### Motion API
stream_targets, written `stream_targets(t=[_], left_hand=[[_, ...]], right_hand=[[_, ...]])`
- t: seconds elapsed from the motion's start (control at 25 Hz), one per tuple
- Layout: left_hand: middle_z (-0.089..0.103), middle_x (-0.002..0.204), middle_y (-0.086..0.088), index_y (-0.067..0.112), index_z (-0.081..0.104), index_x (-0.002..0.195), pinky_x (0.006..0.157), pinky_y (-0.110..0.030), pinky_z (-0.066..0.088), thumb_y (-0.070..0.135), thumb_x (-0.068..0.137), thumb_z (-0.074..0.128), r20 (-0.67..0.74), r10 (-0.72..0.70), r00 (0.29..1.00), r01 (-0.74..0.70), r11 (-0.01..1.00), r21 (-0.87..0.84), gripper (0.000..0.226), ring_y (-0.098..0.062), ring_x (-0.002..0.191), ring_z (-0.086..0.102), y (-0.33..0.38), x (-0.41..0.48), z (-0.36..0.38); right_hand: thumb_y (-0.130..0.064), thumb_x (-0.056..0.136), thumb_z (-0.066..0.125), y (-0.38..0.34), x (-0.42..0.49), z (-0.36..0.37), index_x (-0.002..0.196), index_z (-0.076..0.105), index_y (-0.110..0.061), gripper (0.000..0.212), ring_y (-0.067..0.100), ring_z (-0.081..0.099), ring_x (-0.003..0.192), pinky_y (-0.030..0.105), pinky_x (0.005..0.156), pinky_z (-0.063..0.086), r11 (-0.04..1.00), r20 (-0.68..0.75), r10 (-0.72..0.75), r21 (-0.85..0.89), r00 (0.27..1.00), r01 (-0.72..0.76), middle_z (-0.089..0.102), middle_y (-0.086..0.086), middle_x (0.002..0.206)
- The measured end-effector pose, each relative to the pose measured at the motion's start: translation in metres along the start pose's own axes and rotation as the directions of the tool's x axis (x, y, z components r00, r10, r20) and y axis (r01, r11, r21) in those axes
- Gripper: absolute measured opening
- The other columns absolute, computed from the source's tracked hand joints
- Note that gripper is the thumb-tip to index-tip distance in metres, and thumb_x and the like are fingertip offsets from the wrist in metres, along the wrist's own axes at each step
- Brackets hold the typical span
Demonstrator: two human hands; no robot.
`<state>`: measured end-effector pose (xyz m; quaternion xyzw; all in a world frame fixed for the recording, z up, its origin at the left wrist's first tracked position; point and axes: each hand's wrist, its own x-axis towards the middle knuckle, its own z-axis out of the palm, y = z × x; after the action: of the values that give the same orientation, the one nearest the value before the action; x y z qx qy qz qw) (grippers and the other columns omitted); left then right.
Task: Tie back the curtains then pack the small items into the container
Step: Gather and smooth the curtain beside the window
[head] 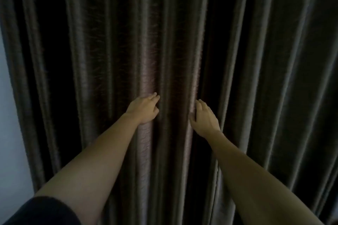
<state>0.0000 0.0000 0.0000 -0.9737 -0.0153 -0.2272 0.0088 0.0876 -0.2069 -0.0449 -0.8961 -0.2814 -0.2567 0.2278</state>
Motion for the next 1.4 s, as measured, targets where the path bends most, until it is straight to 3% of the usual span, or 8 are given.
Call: stream_targets(t=[0.24,0.48,0.64,0.84,0.96,1.16,1.32,1.4], left_hand=[[0.000,0.160,-0.002,0.015,0.012,0.151,0.117,-0.038,0.011,0.027,0.099,0.037,-0.122,0.233,0.965,-0.243,0.967,-0.077,0.059,-0.016,0.147,0.002,0.015,0.049,-0.007],[-0.010,0.159,-0.006,0.015,0.001,0.151,0.117,-0.042,0.010,0.032,0.098,0.039,-0.297,0.208,0.932,-0.279,0.935,-0.218,0.067,-0.019,0.147,-0.005,0.058,0.109,-0.016],[-0.013,0.159,-0.004,0.028,0.006,0.151,0.117,-0.048,0.005,0.038,0.099,0.032,-0.381,0.356,0.853,-0.312,0.934,0.174,0.059,-0.022,0.146,-0.009,0.071,0.159,-0.029],[-0.006,0.160,-0.003,0.016,0.054,0.124,0.114,-0.052,0.012,0.043,0.098,0.033,-0.426,0.296,0.855,-0.130,0.917,0.376,0.043,-0.025,0.147,-0.004,0.061,0.219,-0.052],[-0.004,0.160,-0.012,0.011,0.045,0.129,0.114,-0.048,0.018,0.026,0.098,0.042,-0.503,0.294,0.813,-0.039,0.889,0.457,0.035,-0.027,0.147,0.004,0.043,0.246,-0.066],[-0.006,0.159,-0.011,0.015,0.028,0.145,0.098,-0.039,0.044,0.008,0.096,0.043,-0.611,0.198,0.766,-0.064,0.970,0.235,0.052,-0.032,0.139,0.030,0.015,0.256,-0.087],[0.018,0.157,-0.013,0.010,0.028,0.146,0.109,-0.015,0.022,0.004,0.096,0.040,-0.661,0.160,0.733,-0.108,0.987,0.120,0.051,-0.024,0.139,0.031,-0.007,0.257,-0.105],[0.042,0.145,-0.011,0.008,0.032,0.143,0.099,0.002,0.022,0.016,0.101,0.037,-0.704,0.085,0.705,-0.112,0.994,0.008,0.044,-0.018,0.131,0.043,-0.012,0.253,-0.117]], right_hand=[[-0.022,0.095,0.050,0.039,-0.004,-0.028,0.145,0.024,-0.011,0.058,0.023,0.036,0.136,0.034,0.107,0.038,0.967,-0.164,0.201,0.191,0.966,-0.168,0.029,0.007,0.152],[-0.021,0.093,0.053,0.074,0.024,-0.054,0.146,0.023,-0.010,0.061,0.025,0.039,0.133,0.035,0.107,0.037,0.933,-0.169,0.244,0.310,0.955,-0.183,0.028,0.009,0.151],[-0.029,0.097,0.045,0.091,0.086,-0.053,0.148,0.016,-0.013,0.061,0.021,0.024,0.141,0.025,0.108,0.021,0.892,-0.162,0.190,0.440,0.968,-0.101,0.014,0.007,0.157],[-0.040,0.101,0.021,0.098,0.162,-0.026,0.149,0.016,-0.026,0.050,0.017,0.028,0.138,0.039,0.117,0.022,0.774,-0.162,0.012,0.626,0.987,0.094,0.026,0.000,0.155],[-0.052,0.096,0.016,0.095,0.198,-0.001,0.145,0.022,-0.039,0.052,0.024,0.037,0.124,0.042,0.107,0.026,0.900,-0.250,-0.104,0.389,0.963,0.198,0.039,0.004,0.139],[-0.063,0.088,0.022,0.063,0.234,0.040,0.143,0.015,-0.048,0.058,0.025,0.014,0.138,0.040,0.113,0.012,0.841,-0.343,-0.313,0.334,0.886,0.426,0.001,-0.001,0.158],[-0.066,0.089,0.021,0.017,0.254,0.068,0.145,0.002,-0.044,0.063,0.024,0.008,0.143,0.042,0.112,0.004,0.732,-0.402,-0.447,0.349,0.799,0.585,-0.008,-0.008,0.155],[-0.062,0.089,0.024,-0.005,0.257,0.078,0.146,0.000,-0.040,0.066,0.020,0.004,0.144,0.041,0.111,-0.001,0.711,-0.431,-0.446,0.362,0.785,0.603,-0.010,-0.007,0.155]])
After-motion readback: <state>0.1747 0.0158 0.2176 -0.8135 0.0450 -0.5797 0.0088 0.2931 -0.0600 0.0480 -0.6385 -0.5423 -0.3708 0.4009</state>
